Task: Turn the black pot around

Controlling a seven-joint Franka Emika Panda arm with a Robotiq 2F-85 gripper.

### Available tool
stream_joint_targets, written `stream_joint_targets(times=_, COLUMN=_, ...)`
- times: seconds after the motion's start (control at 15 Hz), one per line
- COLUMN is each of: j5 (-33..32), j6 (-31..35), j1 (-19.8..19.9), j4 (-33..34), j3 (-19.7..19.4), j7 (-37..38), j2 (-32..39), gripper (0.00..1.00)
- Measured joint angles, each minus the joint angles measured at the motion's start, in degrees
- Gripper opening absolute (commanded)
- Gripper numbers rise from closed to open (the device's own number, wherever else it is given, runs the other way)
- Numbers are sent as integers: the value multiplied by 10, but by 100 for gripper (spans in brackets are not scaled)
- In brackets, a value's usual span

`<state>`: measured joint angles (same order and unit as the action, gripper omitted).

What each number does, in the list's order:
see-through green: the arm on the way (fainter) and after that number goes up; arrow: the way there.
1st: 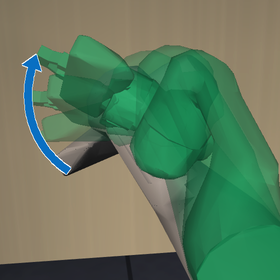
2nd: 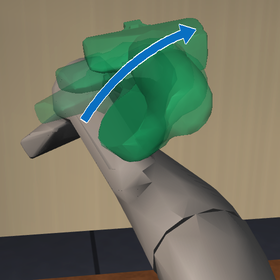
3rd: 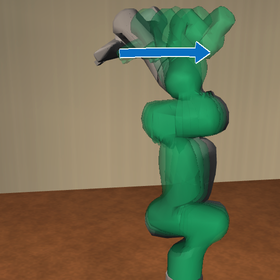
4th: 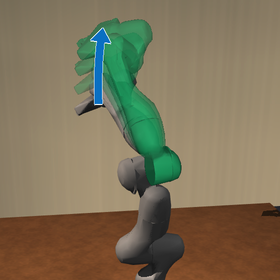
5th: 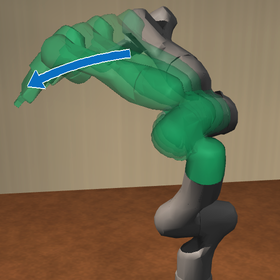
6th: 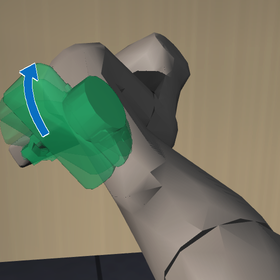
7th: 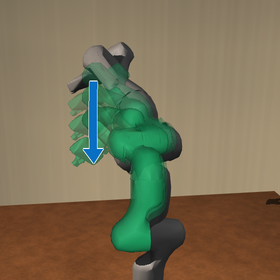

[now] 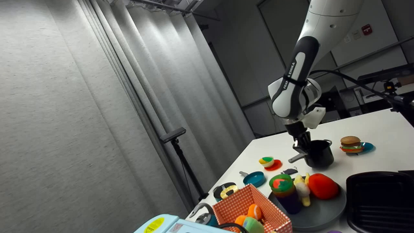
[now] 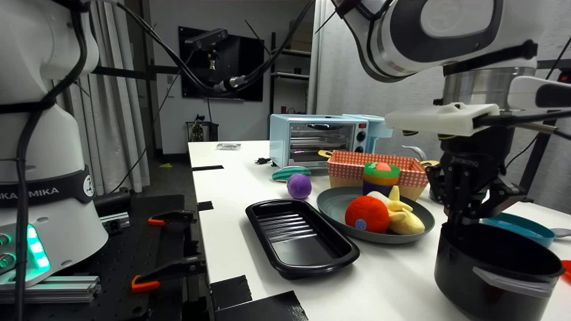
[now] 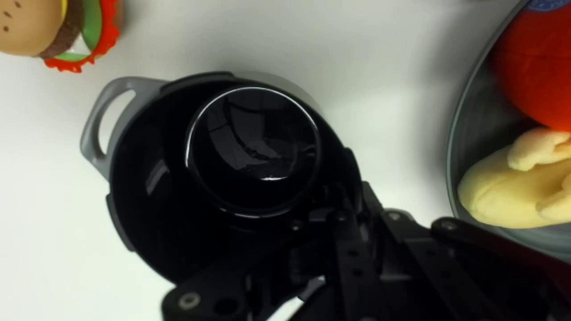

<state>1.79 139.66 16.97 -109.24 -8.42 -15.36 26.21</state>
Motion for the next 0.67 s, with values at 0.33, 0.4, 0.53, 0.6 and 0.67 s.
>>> stream_joint_targets(times=0.33, j5=35, j6=-2, j1=37, j4=5, j3=49, j7=-166, j2=-18, gripper=2)
stream_joint_targets(times=0.4, j5=37, j6=-3, j1=41, j4=5, j3=57, j7=-198, j2=-23, gripper=2)
stream_joint_targets(times=0.53, j5=40, j6=-11, j1=47, j4=6, j3=67, j7=-261, j2=-31, gripper=2)
stream_joint_targets(times=0.6, j5=40, j6=-19, j1=48, j4=6, j3=69, j7=-293, j2=-34, gripper=2)
stream_joint_targets(times=0.67, j5=41, j6=-29, j1=49, j4=7, j3=70, j7=-325, j2=-37, gripper=2)
